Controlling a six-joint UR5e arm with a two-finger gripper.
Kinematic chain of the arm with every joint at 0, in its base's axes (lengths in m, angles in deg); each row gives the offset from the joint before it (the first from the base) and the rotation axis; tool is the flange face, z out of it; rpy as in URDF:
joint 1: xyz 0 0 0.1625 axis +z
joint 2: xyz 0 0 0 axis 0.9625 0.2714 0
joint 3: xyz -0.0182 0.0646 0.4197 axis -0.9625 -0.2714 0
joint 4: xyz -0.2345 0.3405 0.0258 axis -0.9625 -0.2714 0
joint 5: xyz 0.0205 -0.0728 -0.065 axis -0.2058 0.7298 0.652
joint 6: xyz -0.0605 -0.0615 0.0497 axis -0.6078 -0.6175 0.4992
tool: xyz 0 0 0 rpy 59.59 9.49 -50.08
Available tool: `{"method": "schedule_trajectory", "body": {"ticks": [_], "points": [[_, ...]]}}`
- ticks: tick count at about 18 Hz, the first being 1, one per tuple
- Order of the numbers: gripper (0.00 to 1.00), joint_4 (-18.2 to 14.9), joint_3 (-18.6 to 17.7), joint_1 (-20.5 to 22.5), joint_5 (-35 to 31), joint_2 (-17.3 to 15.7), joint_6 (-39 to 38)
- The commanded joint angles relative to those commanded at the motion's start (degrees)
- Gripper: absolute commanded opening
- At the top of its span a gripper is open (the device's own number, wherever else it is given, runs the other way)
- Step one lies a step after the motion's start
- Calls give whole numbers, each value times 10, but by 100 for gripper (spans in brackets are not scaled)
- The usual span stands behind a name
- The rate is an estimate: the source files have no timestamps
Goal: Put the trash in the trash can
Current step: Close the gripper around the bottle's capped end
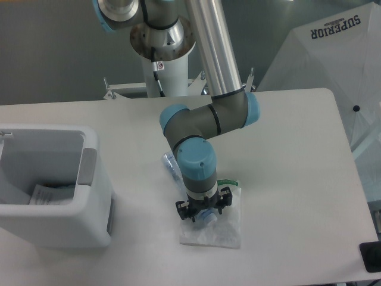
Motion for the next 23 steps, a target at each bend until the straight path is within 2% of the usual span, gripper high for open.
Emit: {"method": "schedule_trajectory", "body": {"ticks": [7, 15, 19, 23], "points": [[72, -1, -1, 0, 0, -1, 0], [67, -1, 2, 1, 1, -6, -1], [67, -1, 6, 5, 6, -22, 1], [67, -3, 46, 17, 9, -53, -1]]}}
